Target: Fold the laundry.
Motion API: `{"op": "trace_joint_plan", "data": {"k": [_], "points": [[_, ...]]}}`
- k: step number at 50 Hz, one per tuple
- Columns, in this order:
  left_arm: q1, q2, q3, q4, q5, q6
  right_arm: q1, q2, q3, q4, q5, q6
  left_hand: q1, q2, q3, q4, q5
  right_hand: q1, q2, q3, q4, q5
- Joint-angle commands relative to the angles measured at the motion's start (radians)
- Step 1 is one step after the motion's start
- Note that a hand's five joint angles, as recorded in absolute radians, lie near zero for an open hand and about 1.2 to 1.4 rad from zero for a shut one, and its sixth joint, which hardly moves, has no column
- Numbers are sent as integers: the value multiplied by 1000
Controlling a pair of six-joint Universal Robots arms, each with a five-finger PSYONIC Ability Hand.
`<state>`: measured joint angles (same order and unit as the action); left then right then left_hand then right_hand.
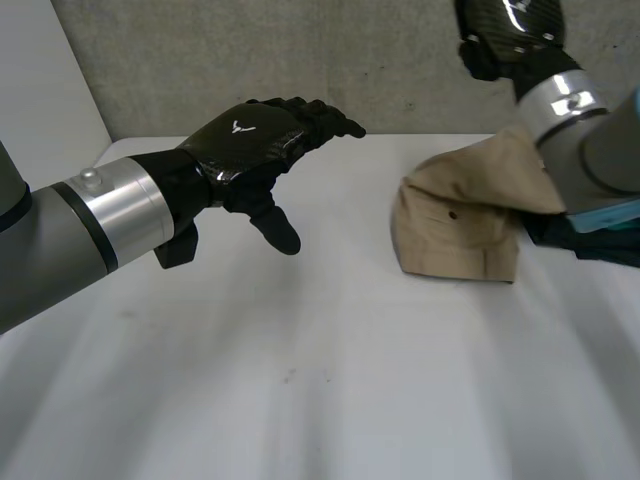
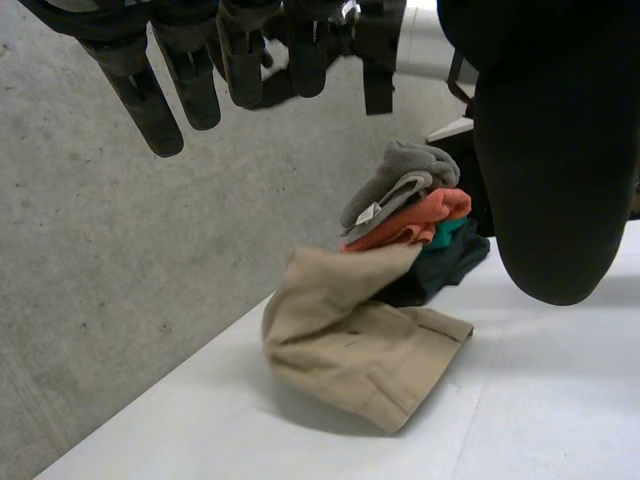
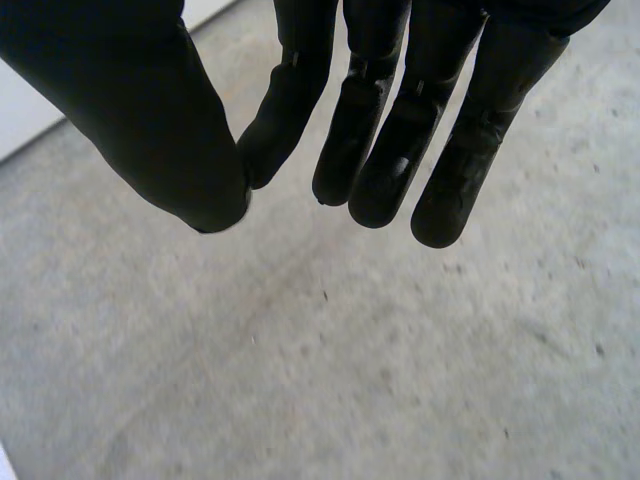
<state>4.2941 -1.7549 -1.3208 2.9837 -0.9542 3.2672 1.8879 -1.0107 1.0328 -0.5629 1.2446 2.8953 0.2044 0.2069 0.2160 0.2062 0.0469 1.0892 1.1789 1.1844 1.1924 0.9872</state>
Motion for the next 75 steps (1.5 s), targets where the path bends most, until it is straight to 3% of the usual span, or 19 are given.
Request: {"op": "trace_joint_plan", "data": {"k": [1,6,7,9,13,18,25,30,40,45,46,48,60,69,75], "points": [[1,2,0,0,0,0,111,-34,-25,41,93,-59,30,27,18,28,13,307,217,212,204,235],[0,2,0,0,0,0,109,-34,3,58,156,-74,18,15,6,16,1,262,172,166,158,189],[0,2,0,0,0,0,108,-32,19,67,189,-76,18,15,6,16,1,-117,-206,-212,-220,-189],[0,2,0,0,0,0,108,-32,38,80,222,-77,15,13,3,13,-2,-416,-505,-511,-519,-488],[1,2,-2,12,-1,-1,111,-32,79,136,279,-74,15,13,3,13,-2,-666,-756,-761,-769,-739],[3,0,-5,44,-20,-7,105,18,115,294,274,-76,15,13,3,13,-2,-915,-1004,-1010,-1018,-987],[16,-14,-9,106,-109,-69,106,144,113,402,202,-122,9,7,-2,7,-8,-915,-1004,-1010,-1018,-987],[16,-18,-17,155,-147,-110,119,236,75,373,156,-287,3,1,-8,1,-14,-915,-1004,-1010,-1018,-987],[18,-20,-29,182,-152,-121,122,386,-63,342,174,-390,3,1,-8,1,-14,-908,-997,-1003,-1011,-980],[24,-24,-31,182,-152,-121,122,416,-96,307,196,-393,3,1,-8,1,-14,-360,-449,-455,-463,-432],[24,-29,-31,182,-152,-121,122,423,-102,292,197,-395,3,1,-8,1,-14,-68,-157,-163,-171,-140],[24,-31,-31,182,-152,-121,122,423,-103,282,191,-395,3,1,-8,1,-14,305,216,210,202,233],[58,-25,-28,195,-155,-124,175,253,-106,267,144,-321,3,1,-8,1,-14,307,217,212,204,235],[92,-17,-20,196,-155,-153,189,-4,-65,216,179,-21,9,7,-2,7,-8,307,217,212,204,235],[93,-14,-20,207,-155,-175,188,-140,-16,236,197,39,9,7,-2,7,-8,307,217,212,204,235]]}}
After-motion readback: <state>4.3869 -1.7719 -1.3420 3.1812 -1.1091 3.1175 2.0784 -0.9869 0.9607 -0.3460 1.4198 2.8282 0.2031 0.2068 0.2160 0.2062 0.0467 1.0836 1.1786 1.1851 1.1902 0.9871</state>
